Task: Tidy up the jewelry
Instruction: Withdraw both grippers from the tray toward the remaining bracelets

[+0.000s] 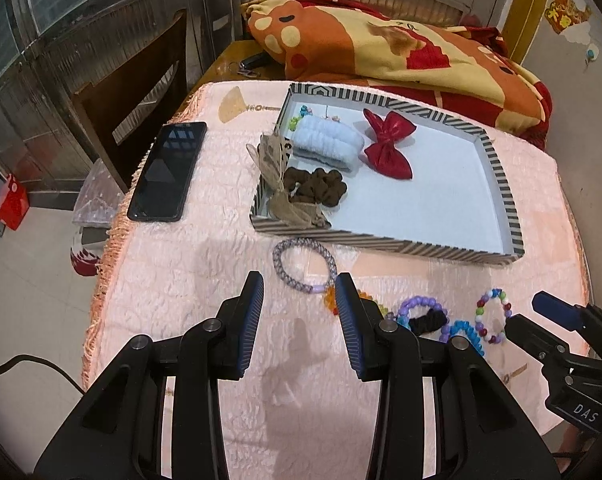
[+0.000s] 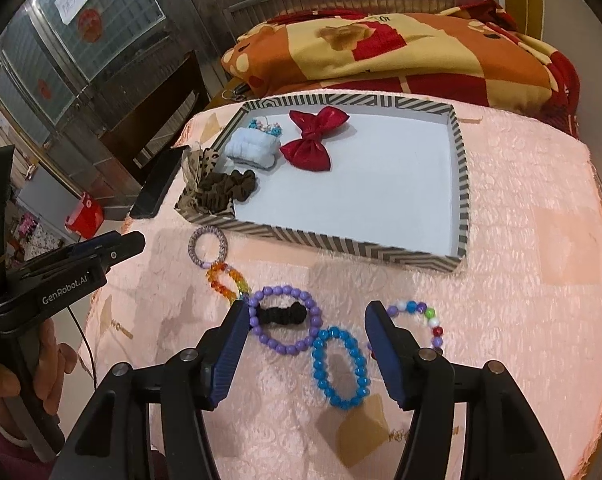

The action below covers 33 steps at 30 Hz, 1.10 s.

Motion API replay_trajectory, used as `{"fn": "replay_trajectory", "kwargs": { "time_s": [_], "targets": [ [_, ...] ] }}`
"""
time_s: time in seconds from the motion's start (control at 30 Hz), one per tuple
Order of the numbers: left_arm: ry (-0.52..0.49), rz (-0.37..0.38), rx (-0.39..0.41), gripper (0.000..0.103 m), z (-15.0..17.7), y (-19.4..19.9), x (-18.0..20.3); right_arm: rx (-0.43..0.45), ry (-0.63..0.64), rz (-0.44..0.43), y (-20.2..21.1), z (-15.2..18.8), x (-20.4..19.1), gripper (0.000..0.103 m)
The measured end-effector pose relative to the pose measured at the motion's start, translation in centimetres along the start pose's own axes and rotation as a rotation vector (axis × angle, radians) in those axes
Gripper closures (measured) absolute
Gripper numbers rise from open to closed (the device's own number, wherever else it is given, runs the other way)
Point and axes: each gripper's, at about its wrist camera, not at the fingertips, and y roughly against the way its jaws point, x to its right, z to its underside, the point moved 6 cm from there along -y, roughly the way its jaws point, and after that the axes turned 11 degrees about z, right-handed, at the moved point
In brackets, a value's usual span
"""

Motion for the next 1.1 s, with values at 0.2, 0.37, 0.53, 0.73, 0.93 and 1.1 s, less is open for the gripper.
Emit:
{"fn": "replay_trajectory", "kwargs": {
  "time_s": [0.2,0.37,0.53,0.73,0.93,1.1],
  "targets": [
    [-0.009,-0.002,-0.01,0.067,0.8,0.0,0.2,-0.012,-0.01,0.004,0.2,0.9,0.4,0.045],
    [-0.011,-0.004,-0.023,0.067,1.2,-0.2,0.1,-0.014,-0.019,0.007,0.2,1.3,0.7,0.045],
    [-0.009,-0.002,-0.035,0.066,1.5,-0.4,0.1,-0.021,-0.025,0.01,0.1,1.7,0.9,0.044],
    [0.002,0.007,-0.059,0.066,1.9,-0.8,-0.1,-0.031,-0.031,0.016,-0.3,2.1,1.2,0.044],
    [0.065,0.099,-0.083,0.05,2.4,-1.3,-1.4,-0.051,-0.042,0.022,-0.7,2.7,2.2,0.044],
    [0.112,0.11,-0.116,0.05,2.9,-2.4,-2.8,-0.07,-0.042,0.024,-1.3,3.6,3.1,0.044]
  ]
}}
